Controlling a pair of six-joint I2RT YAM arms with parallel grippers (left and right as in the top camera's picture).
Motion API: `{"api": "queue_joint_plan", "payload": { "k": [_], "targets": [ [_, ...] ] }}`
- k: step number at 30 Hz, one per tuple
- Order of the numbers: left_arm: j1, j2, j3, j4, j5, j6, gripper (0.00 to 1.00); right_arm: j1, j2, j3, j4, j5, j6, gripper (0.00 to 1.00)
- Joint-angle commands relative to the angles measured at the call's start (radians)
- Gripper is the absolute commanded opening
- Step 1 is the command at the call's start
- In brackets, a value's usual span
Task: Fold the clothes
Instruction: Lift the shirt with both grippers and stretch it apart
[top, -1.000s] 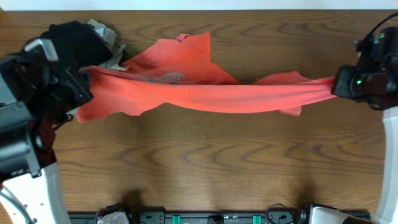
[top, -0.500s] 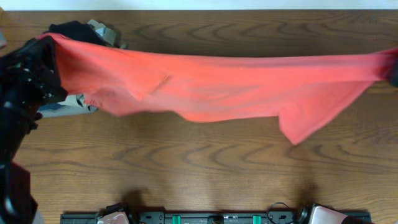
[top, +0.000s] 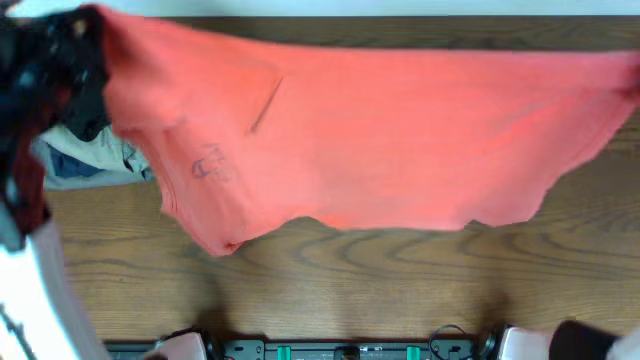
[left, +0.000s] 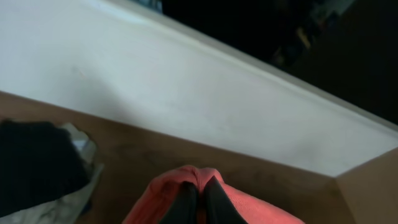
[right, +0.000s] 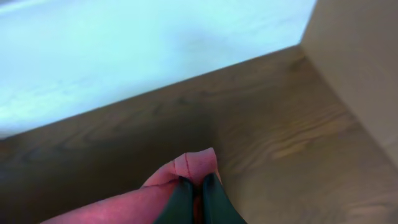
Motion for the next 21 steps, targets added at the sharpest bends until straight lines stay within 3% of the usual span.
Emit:
{"api": "queue_joint_plan", "payload": {
  "k": [1,7,15,17,21],
  "targets": [
    [-0.043,0.084,0.006,0.082,0.008,-0.003,0.06,-0.006,0.108,0.004,0.042,-0.039,-0.014,0.01],
    [-0.115,0.259,0.006,0.443,0.003,-0.032,0.06,-0.007,0.261,0.004,0.284,-0.048,0.044,0.01],
    [-0.078,0.377,0.006,0.919,-0.103,-0.382,0.06,-0.021,0.296,0.038,0.629,-0.048,0.185,0.01],
    [-0.055,0.377,0.010,0.973,-0.099,-0.415,0.06,-0.036,0.296,0.080,0.629,-0.048,0.198,0.01],
    [-0.032,0.377,0.028,0.932,-0.011,-0.381,0.06,-0.060,0.296,0.107,0.568,-0.040,0.154,0.01]
  ]
}}
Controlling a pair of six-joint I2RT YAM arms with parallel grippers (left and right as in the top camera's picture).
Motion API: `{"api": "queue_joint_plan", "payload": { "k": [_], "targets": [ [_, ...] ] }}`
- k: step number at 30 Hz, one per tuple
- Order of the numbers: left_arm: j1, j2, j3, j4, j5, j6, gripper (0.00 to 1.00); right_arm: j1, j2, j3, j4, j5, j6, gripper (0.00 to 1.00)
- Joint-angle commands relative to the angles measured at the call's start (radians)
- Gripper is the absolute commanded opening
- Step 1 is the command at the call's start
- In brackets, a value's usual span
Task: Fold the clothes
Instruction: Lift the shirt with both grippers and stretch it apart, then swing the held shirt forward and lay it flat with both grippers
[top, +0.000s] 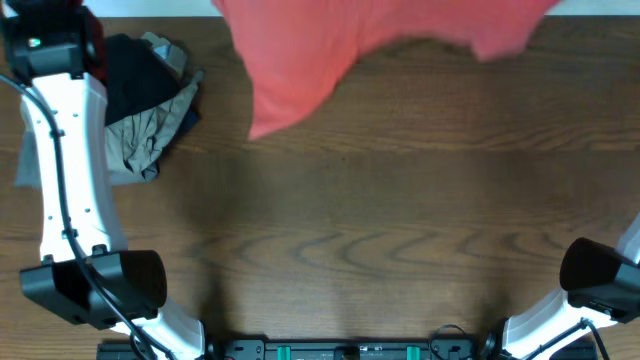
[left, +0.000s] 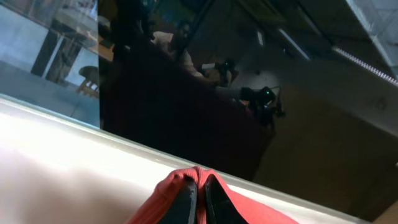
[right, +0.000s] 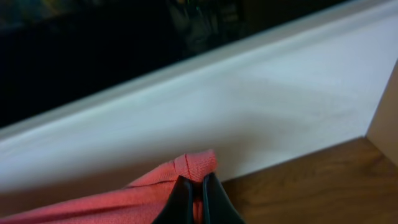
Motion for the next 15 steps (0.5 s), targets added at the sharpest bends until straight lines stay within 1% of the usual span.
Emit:
{"api": "queue_joint_plan", "payload": {
  "k": [1,3,5,9,13,15],
  "targets": [
    [0.040,-0.020,0.031,-0.034,0.031,0.003,0.06,-0.052,-0.018,0.026,-0.053,0.084,-0.014,0.01],
    [0.035,-0.020,0.031,-0.143,0.076,0.091,0.06,-0.053,-0.014,0.017,-0.121,0.126,-0.039,0.01],
    [0.025,-0.020,0.031,-0.311,0.100,0.206,0.06,-0.051,-0.006,0.002,-0.191,0.164,-0.078,0.01],
    [-0.014,-0.019,0.025,-0.730,0.102,0.492,0.06,-0.050,0.032,-0.058,-0.348,0.262,-0.154,0.01],
    [-0.058,-0.019,0.002,-1.079,0.102,0.654,0.06,-0.050,0.074,-0.167,-0.467,0.332,-0.171,0.01],
    [-0.076,-0.019,-0.024,-1.220,0.101,0.698,0.06,-0.050,0.089,-0.240,-0.507,0.334,-0.171,0.01]
  ]
}}
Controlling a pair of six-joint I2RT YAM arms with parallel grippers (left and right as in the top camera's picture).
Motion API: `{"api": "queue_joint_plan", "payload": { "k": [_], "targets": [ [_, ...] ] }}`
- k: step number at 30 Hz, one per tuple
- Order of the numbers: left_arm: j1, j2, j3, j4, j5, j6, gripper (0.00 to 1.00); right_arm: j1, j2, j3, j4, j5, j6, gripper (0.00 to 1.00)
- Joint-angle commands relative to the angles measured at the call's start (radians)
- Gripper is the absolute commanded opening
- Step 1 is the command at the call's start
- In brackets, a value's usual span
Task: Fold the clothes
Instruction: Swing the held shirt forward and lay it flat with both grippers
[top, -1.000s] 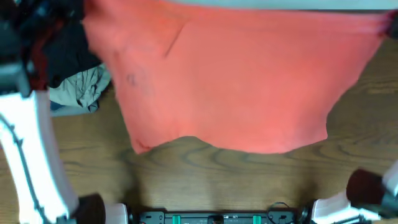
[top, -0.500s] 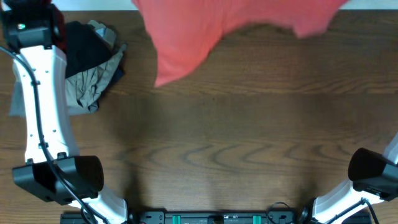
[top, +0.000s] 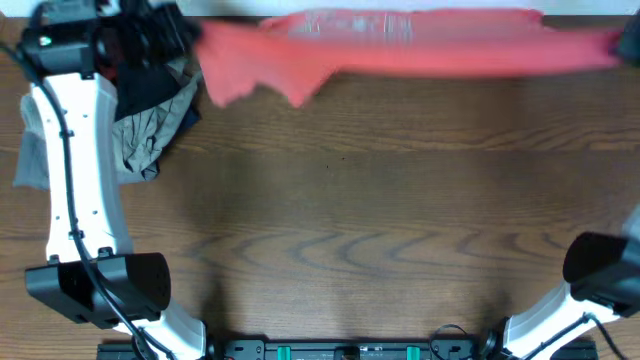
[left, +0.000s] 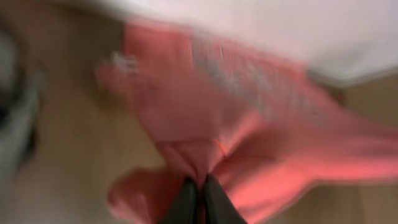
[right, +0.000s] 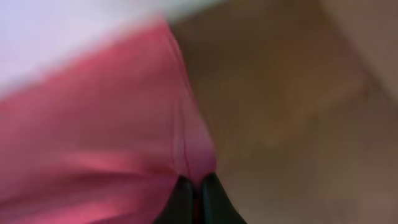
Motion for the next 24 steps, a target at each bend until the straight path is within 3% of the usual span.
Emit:
{"api": "queue_joint_plan", "payload": {
  "k": [1,5,10,16,24],
  "targets": [
    [-0.018,-0.013,-0.033,-0.141,-0.009,0.203,0.06,-0.021,0.047,-0.112,-0.047,0.101,-0.035,0.01],
    [-0.025,-0.013,-0.122,-0.284,-0.047,0.251,0.06,-0.021,0.049,-0.251,-0.094,0.100,-0.032,0.01],
    [-0.023,-0.014,-0.186,-0.266,-0.078,0.245,0.06,-0.021,0.049,-0.333,-0.111,0.081,-0.026,0.01],
    [-0.023,-0.084,-0.118,-0.186,-0.080,0.243,0.06,-0.021,-0.017,-0.267,-0.114,-0.014,-0.029,0.01],
    [-0.023,-0.321,-0.034,-0.027,-0.192,0.227,0.06,-0.022,-0.231,-0.095,-0.127,-0.027,-0.021,0.01]
  ]
}}
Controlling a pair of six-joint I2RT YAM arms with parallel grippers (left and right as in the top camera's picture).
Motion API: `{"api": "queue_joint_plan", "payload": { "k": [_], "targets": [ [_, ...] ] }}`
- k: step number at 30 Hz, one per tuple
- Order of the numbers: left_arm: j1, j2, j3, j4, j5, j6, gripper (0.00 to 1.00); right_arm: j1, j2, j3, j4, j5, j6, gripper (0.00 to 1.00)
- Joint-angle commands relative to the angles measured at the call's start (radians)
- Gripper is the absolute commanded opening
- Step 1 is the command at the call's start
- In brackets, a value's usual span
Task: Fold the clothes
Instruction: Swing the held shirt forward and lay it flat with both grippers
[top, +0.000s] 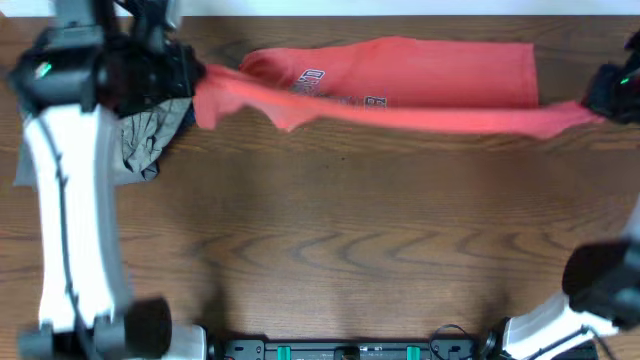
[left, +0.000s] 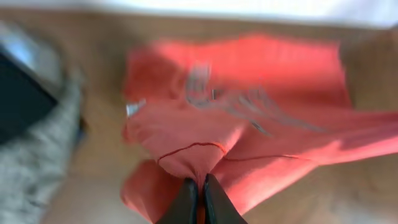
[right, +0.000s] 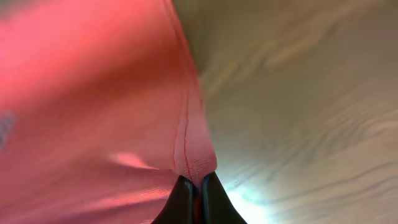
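A red T-shirt (top: 400, 85) with grey print stretches across the far side of the wooden table (top: 330, 240), its back part lying flat and its front edge held up between both arms. My left gripper (top: 195, 85) is shut on the shirt's left end, seen up close in the left wrist view as red shirt cloth (left: 217, 130) pinched in my left gripper (left: 200, 193). My right gripper (top: 592, 105) is shut on the right end; the right wrist view shows a seamed hem (right: 186, 143) clamped by my right gripper (right: 196, 190).
A heap of grey and dark clothes (top: 150, 125) lies at the far left, just beside the left gripper. The white back wall (top: 320, 6) runs along the table's far edge. The arm bases (top: 350, 350) sit at the near edge.
The shirt has come down and toward the near side: its back part now lies flat on the table showing its print. Both grippers, still shut on its ends, sit lower and nearer.
The shirt first hung spread wide, held by both grippers above the table. Then it was raised high at the far edge, mostly out of view. Later it was stretched as a band along the far edge, and now it partly rests on the table.
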Motion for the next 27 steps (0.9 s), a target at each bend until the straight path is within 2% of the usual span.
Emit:
{"api": "queue_joint_plan", "payload": {
  "k": [1,10,16,22,27],
  "targets": [
    [0.007,-0.146,0.046,0.048,-0.061,0.006,0.06,-0.021,-0.160,0.094,0.015,-0.006,-0.005,0.01],
    [0.008,-0.391,0.045,0.211,-0.063,-0.013,0.06,-0.032,-0.409,0.164,0.130,-0.007,0.002,0.01],
    [0.008,-0.480,0.046,0.287,-0.171,-0.046,0.06,-0.082,-0.513,0.164,0.254,0.034,0.043,0.01],
    [0.008,-0.452,0.045,0.344,-0.192,-0.058,0.06,-0.094,-0.495,0.164,0.301,0.037,0.047,0.01],
    [0.007,-0.341,0.045,0.347,-0.172,-0.072,0.06,-0.092,-0.395,0.163,0.287,-0.035,0.047,0.01]
  ]
}}
